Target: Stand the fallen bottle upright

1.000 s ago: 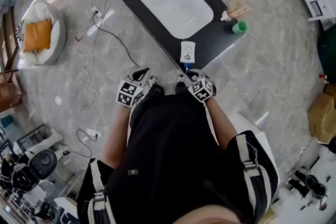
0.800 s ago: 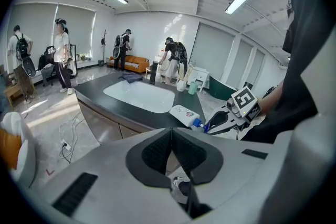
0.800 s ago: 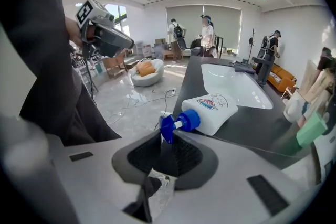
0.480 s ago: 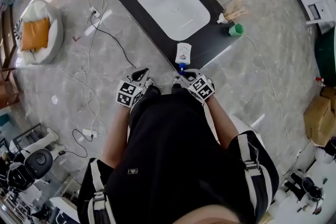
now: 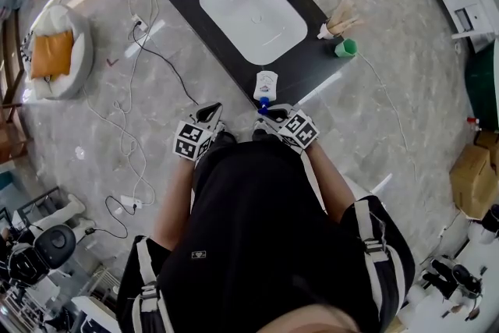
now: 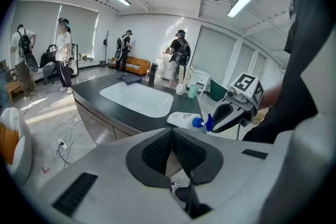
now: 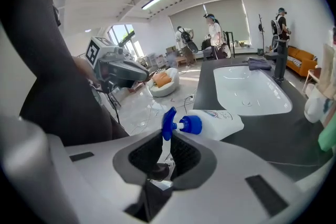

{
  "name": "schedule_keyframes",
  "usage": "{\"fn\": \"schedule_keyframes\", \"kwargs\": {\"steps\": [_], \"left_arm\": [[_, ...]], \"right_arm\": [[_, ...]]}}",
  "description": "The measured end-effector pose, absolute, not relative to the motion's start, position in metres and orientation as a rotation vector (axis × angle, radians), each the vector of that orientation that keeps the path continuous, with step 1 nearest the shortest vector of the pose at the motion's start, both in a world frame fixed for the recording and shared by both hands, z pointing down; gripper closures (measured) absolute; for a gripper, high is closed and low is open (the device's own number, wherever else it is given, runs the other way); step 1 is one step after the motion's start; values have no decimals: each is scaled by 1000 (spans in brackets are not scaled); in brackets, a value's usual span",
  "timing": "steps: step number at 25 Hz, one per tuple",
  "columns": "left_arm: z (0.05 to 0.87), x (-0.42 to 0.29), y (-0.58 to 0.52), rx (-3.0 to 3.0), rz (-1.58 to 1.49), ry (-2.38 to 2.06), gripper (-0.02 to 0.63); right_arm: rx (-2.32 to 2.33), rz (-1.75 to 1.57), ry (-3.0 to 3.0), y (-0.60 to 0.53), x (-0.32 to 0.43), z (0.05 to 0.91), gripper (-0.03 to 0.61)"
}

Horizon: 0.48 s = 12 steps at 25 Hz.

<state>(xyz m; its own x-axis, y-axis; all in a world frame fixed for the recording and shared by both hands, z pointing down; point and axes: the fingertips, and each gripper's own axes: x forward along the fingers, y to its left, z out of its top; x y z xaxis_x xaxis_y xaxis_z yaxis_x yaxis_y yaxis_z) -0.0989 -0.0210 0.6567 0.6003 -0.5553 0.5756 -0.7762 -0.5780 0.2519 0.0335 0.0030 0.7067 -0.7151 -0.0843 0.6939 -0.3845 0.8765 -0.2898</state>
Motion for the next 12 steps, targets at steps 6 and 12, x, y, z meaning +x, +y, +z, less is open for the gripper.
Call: {"fn": "schedule_keyframes", "kwargs": {"steps": [6, 12], "left_arm": [[659, -89, -22, 2342, 599, -1060, 598], [656, -82, -27, 2331, 575, -1091, 598]], "right_arm": [[335, 686, -2373, 2, 34, 694, 478], [298, 772, -2408, -1, 38, 680, 479]]}}
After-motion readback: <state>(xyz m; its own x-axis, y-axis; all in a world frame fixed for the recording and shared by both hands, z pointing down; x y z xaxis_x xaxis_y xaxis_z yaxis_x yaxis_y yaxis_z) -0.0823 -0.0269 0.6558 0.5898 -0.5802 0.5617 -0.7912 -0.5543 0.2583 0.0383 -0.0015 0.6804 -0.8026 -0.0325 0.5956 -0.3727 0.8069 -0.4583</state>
